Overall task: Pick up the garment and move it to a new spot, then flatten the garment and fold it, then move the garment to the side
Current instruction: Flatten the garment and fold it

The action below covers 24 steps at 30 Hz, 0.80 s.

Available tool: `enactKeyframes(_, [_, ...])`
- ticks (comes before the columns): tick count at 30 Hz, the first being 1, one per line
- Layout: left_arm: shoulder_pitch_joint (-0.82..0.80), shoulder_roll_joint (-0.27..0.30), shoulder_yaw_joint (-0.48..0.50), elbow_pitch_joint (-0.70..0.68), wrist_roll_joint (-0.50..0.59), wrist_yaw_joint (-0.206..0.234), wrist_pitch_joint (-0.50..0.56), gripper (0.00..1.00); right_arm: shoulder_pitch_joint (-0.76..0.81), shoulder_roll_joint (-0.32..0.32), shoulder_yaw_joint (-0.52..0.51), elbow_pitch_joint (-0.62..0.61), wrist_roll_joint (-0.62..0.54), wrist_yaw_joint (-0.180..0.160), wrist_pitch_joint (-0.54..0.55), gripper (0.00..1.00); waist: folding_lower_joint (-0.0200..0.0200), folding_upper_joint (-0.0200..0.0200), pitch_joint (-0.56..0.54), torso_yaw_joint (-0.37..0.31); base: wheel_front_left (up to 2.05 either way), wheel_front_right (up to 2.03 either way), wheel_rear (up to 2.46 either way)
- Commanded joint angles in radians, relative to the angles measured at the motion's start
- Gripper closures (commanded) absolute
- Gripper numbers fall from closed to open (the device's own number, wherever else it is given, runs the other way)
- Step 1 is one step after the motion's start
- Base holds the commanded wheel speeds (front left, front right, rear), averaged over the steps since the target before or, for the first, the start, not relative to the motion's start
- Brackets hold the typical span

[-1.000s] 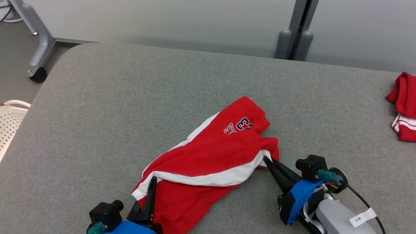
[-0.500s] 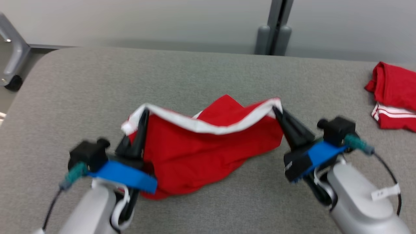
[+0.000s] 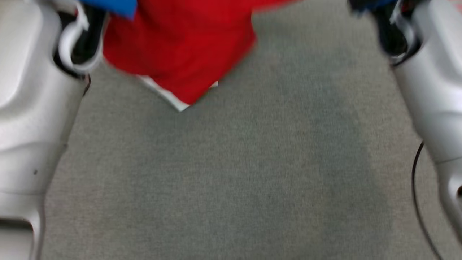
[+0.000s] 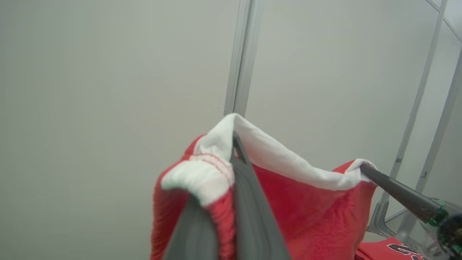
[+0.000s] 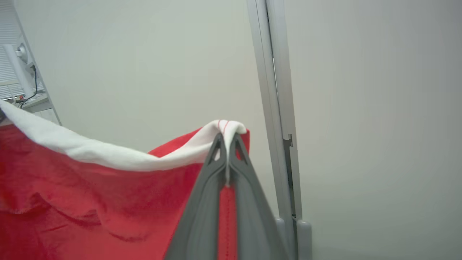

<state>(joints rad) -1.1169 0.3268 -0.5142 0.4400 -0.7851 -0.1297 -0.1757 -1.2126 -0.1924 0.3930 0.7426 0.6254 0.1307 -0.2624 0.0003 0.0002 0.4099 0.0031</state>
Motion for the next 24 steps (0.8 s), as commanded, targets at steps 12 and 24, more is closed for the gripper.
enactKeyframes(12, [-0.419,-0.002,-0.208,0.153,-0.126,-0.002,-0.068,1.00,-0.291,0.011,-0.091,0.058,-0.071,0.000,-0.003,1.00,-0.0003,-0.0002,0.102,-0.065,0.00,0.00,0.00])
enactKeyframes(24, [-0.008,0.056,-0.267,0.038,-0.157,-0.002,-0.089,1.00,0.092,-0.012,-0.010,-0.091,-0.060,0.000,-0.003,1.00,-0.0003,-0.0002,0.056,-0.077,0.00,0.00,0.00])
